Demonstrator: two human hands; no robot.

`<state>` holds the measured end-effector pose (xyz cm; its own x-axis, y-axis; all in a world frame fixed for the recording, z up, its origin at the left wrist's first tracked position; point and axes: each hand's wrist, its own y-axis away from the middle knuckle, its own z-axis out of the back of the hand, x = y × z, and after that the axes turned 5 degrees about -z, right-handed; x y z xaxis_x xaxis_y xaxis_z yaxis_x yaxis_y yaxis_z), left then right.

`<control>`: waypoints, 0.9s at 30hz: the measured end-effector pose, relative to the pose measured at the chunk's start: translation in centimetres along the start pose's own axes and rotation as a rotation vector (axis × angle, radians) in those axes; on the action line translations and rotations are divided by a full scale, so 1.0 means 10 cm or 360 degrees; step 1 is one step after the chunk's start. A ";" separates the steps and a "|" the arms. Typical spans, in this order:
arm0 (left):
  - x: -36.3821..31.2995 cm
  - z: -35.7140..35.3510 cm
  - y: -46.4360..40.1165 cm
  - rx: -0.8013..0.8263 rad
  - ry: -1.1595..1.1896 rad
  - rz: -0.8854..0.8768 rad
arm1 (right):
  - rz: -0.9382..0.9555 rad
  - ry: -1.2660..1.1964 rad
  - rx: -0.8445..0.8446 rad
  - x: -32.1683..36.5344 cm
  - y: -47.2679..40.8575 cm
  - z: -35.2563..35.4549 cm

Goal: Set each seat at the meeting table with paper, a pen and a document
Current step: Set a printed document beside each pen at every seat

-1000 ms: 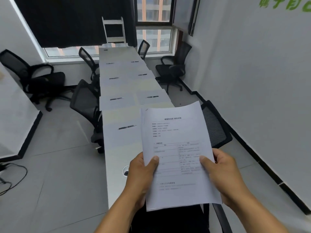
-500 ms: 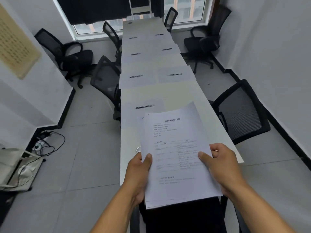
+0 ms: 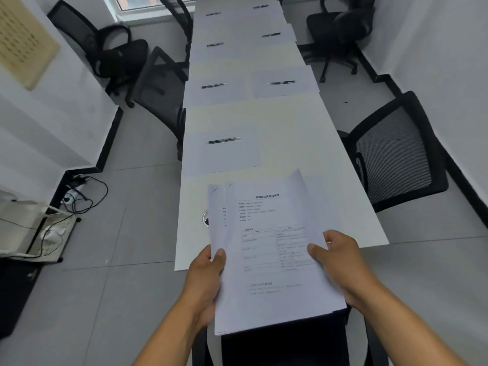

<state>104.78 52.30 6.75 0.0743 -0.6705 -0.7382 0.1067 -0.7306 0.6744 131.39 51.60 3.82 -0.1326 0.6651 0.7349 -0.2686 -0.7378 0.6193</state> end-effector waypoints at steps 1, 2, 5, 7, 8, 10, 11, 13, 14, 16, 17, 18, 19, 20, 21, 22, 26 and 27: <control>0.01 0.00 -0.01 -0.0009 -0.0001 0.0013 | -0.0012 0.0038 -0.0014 -0.05 -0.06 0.03; 0.04 -0.02 -0.03 -0.0016 -0.0011 0.0025 | -0.0026 0.0055 -0.0024 -0.10 -0.11 0.09; 0.10 -0.04 -0.09 -0.0018 -0.0033 0.0051 | -0.0067 0.0063 -0.0081 -0.22 -0.31 0.32; 0.10 -0.04 -0.12 -0.0023 -0.0036 0.0059 | -0.0101 0.0072 -0.0152 -0.22 -0.40 0.48; 0.11 -0.04 -0.13 -0.0027 -0.0024 0.0062 | -0.0105 0.0060 -0.0195 -0.20 -0.44 0.56; 0.10 -0.04 -0.16 -0.0044 -0.0008 0.0066 | -0.0109 0.0010 -0.0273 -0.15 -0.54 0.71; 0.09 -0.04 -0.18 -0.0053 -0.0010 0.0064 | -0.0115 -0.0024 -0.0304 -0.11 -0.59 0.77; 0.08 -0.02 -0.21 -0.0071 -0.0008 0.0057 | -0.0116 -0.0093 -0.0348 -0.05 -0.67 0.86; 0.07 -0.01 -0.23 -0.0078 -0.0009 0.0053 | -0.0111 -0.0109 -0.0371 -0.03 -0.72 0.91; 0.06 0.00 -0.28 -0.0100 -0.0015 0.0048 | -0.0110 -0.0113 -0.0435 -0.04 -0.83 1.00; 0.05 0.01 -0.29 -0.0113 -0.0015 0.0049 | -0.0108 -0.0110 -0.0466 -0.05 -0.88 1.03; 0.05 0.02 -0.30 -0.0127 -0.0017 0.0049 | -0.0110 -0.0107 -0.0497 -0.08 -0.92 1.05; 0.05 0.03 -0.31 -0.0136 -0.0017 0.0050 | -0.0110 -0.0099 -0.0524 -0.10 -0.96 1.08; 0.05 0.04 -0.32 -0.0148 -0.0013 0.0052 | -0.0104 -0.0087 -0.0542 -0.13 -0.99 1.09; 0.05 0.05 -0.32 -0.0158 -0.0012 0.0056 | -0.0104 -0.0064 -0.0546 -0.16 -1.02 1.10; 0.05 0.05 -0.33 -0.0167 -0.0013 0.0057 | -0.0103 -0.0037 -0.0541 -0.18 -1.05 1.10; 0.07 0.05 -0.35 -0.0185 -0.0023 0.0056 | -0.0105 0.0045 -0.0514 -0.27 -1.15 1.07; 0.07 0.03 -0.35 -0.0181 -0.0029 0.0053 | -0.0103 0.0046 -0.0514 -0.28 -1.17 1.06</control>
<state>104.12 54.33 3.87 0.0615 -0.6972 -0.7142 0.2161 -0.6893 0.6915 144.98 57.11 -2.54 -0.1311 0.7161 0.6856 -0.5657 -0.6220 0.5414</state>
